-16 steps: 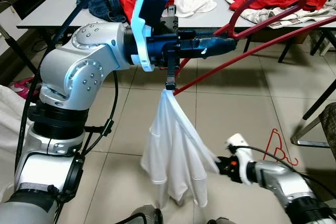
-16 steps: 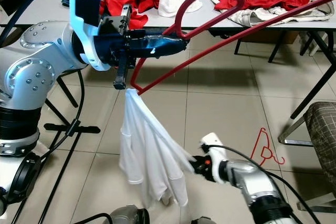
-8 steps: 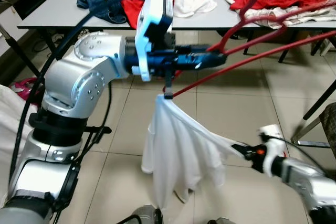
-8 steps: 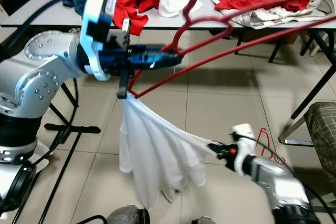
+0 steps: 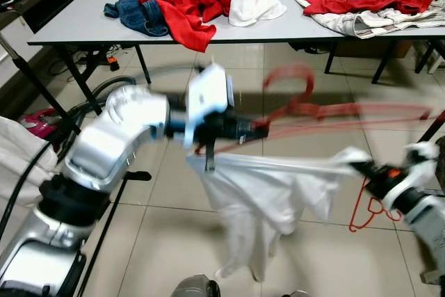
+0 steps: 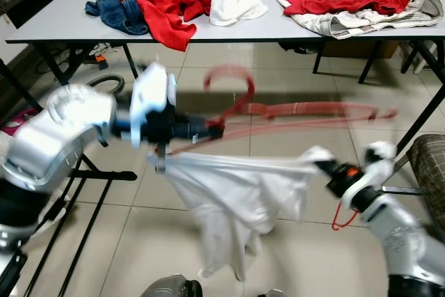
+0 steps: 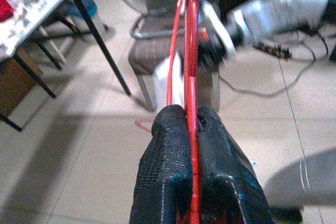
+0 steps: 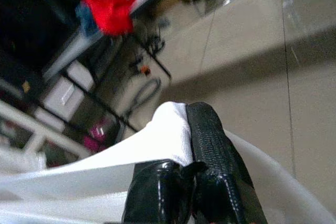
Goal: Hang hanger
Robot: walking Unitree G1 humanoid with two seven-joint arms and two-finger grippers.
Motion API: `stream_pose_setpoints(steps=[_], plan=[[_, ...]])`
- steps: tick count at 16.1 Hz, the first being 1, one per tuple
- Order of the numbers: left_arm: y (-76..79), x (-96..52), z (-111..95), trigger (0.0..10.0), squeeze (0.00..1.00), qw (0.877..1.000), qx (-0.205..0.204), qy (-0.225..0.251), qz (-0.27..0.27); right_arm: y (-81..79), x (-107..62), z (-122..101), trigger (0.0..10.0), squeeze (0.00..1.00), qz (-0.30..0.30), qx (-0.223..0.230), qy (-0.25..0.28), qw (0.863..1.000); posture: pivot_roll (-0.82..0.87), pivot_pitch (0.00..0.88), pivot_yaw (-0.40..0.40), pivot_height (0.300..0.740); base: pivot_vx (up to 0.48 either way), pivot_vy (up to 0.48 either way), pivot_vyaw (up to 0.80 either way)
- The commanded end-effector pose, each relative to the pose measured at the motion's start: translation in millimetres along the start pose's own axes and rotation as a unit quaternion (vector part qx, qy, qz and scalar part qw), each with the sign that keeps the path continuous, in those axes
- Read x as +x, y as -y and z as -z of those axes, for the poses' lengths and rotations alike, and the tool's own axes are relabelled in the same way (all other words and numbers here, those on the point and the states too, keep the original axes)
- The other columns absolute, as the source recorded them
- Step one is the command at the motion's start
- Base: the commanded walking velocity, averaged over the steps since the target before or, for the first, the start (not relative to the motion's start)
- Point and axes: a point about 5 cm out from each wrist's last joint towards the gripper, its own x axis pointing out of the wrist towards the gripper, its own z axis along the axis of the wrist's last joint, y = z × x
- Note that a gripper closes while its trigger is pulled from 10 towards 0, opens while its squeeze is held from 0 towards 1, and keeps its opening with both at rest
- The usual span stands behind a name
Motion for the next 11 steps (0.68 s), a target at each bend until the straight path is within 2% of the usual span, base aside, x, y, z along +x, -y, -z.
stream_pose_setpoints(steps=[1, 4, 8, 11], plan=[[1.0, -6.1, 5.4, 10.0, 0.00, 0.999, 0.013, -0.031, -0.009, -0.2, -5.1, -17.2, 0.0, 0.00, 0.011, 0.007, 0.040, 0.999, 0.03, 0.062, 0.118, 0.740, 0.000, 0.000, 0.00], [6.8, -5.7, 26.4, 10.0, 0.00, 0.996, 0.029, -0.085, -0.012, -3.0, -6.2, -29.9, 0.0, 0.00, 0.017, 0.031, 0.062, 0.997, 0.02, 0.056, 0.114, 0.740, 0.000, 0.000, 0.00], [6.5, -9.1, 41.8, 10.0, 0.00, 0.990, 0.038, -0.134, -0.025, -5.4, -6.5, -35.3, 0.0, 0.00, 0.018, 0.031, 0.059, 0.998, 0.01, 0.048, 0.109, 0.740, 0.000, 0.000, 0.00], [2.1, -1.8, 52.6, 10.0, 0.00, 0.986, 0.020, -0.158, -0.056, -18.3, -0.1, -39.6, 0.0, 0.00, -0.003, 0.027, 0.058, 0.998, 0.01, 0.041, 0.107, 0.740, 0.000, 0.000, 0.00]])
